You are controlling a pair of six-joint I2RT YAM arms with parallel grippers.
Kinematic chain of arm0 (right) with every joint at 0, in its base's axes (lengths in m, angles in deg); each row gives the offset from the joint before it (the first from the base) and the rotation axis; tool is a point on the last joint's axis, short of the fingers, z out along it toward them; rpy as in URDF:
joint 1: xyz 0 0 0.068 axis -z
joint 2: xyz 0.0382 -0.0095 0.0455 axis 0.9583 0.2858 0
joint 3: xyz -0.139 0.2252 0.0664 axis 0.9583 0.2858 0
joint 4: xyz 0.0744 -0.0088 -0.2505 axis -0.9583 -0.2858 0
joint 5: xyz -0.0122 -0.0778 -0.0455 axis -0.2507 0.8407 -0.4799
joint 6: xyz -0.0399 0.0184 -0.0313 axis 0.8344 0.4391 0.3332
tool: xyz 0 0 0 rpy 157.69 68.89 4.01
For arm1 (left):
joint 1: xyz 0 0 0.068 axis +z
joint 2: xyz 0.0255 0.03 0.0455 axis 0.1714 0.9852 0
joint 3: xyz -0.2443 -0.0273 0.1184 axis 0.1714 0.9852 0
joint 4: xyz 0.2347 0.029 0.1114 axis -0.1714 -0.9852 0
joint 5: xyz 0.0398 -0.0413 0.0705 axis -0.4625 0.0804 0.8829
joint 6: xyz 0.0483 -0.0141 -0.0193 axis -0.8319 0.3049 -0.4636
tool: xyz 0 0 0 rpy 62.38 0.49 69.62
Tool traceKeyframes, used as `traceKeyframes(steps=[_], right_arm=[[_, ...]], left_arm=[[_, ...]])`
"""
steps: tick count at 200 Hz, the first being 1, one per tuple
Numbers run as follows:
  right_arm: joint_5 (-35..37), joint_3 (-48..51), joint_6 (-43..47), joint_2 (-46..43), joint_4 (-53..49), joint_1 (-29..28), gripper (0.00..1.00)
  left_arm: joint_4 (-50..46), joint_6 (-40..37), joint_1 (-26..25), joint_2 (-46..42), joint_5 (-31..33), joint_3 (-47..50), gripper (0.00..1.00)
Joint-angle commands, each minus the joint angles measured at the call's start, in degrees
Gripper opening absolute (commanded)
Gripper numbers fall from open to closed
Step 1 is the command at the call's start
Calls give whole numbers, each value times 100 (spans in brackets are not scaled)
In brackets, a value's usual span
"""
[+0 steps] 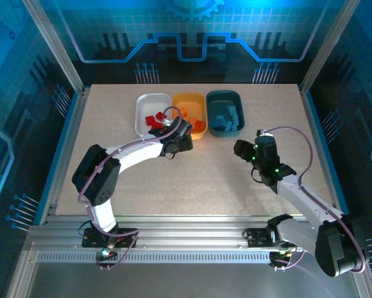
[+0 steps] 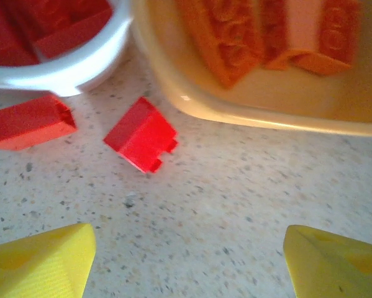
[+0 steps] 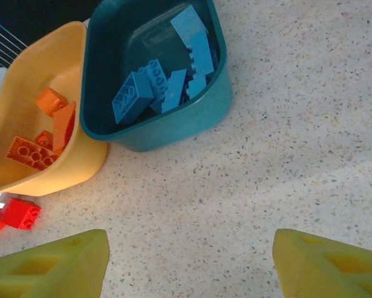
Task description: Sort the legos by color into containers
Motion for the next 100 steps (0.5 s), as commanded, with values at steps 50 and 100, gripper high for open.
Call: traceKeyframes(steps=[50,100], right_arm=[[73,0,106,175,244,-83,71],[-12,-13,106,253,295,-85,71]], left_arm=[[88,1474,193,1032,724,-534,77],[100,1602,250,1206,1229,-569,68]])
